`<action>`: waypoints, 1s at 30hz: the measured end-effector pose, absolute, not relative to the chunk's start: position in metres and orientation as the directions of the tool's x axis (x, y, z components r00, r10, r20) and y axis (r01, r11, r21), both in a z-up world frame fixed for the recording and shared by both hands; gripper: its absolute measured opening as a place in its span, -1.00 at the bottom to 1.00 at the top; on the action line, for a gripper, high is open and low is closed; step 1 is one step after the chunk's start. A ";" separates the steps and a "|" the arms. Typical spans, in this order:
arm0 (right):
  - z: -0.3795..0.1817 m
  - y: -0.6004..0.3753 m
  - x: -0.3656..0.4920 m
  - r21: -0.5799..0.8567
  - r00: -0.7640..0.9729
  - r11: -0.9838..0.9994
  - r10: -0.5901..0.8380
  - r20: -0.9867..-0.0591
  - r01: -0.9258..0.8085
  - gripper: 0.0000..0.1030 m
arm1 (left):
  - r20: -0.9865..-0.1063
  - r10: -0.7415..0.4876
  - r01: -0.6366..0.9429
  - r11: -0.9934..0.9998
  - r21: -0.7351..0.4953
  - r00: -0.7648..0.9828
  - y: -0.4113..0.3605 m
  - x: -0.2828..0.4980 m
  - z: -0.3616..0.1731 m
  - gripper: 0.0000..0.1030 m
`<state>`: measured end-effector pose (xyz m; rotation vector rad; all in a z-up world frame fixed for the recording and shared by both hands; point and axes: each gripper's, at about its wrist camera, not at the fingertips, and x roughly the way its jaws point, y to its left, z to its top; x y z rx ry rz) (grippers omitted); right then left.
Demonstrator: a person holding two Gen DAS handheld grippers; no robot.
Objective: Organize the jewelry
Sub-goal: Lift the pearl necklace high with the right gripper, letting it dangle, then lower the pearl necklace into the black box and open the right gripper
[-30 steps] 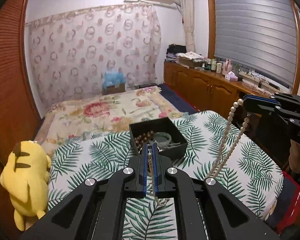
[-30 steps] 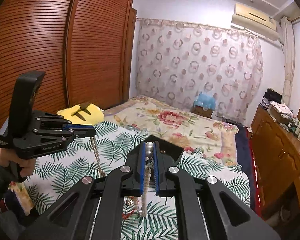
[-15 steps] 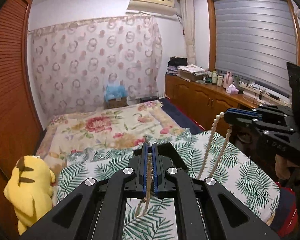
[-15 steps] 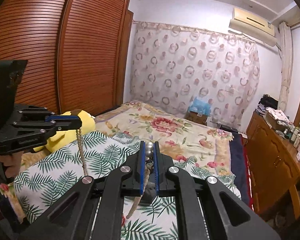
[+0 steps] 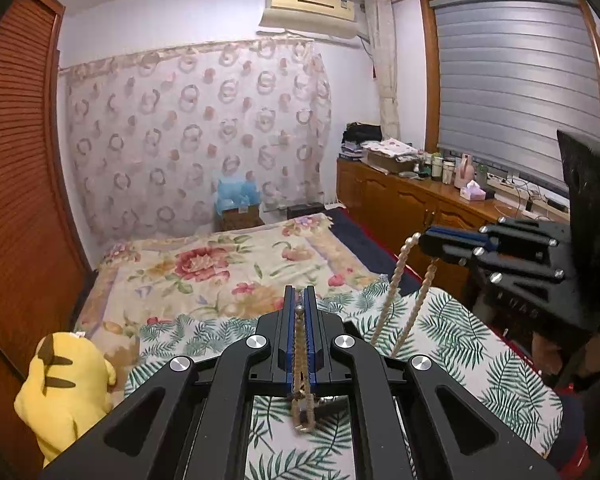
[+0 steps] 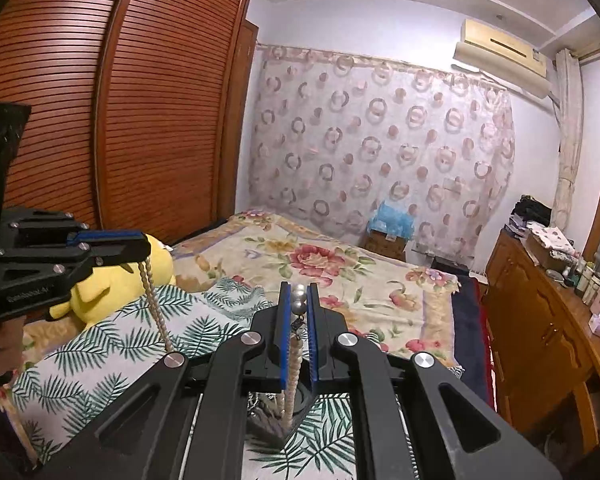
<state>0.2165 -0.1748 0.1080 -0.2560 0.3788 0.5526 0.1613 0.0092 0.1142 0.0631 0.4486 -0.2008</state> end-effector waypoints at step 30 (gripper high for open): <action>-0.030 -0.167 0.264 0.020 0.625 0.826 0.442 -0.644 -0.563 -0.82 | -0.485 -0.230 0.232 0.971 -0.057 0.844 -0.018 0.232 0.099 -0.93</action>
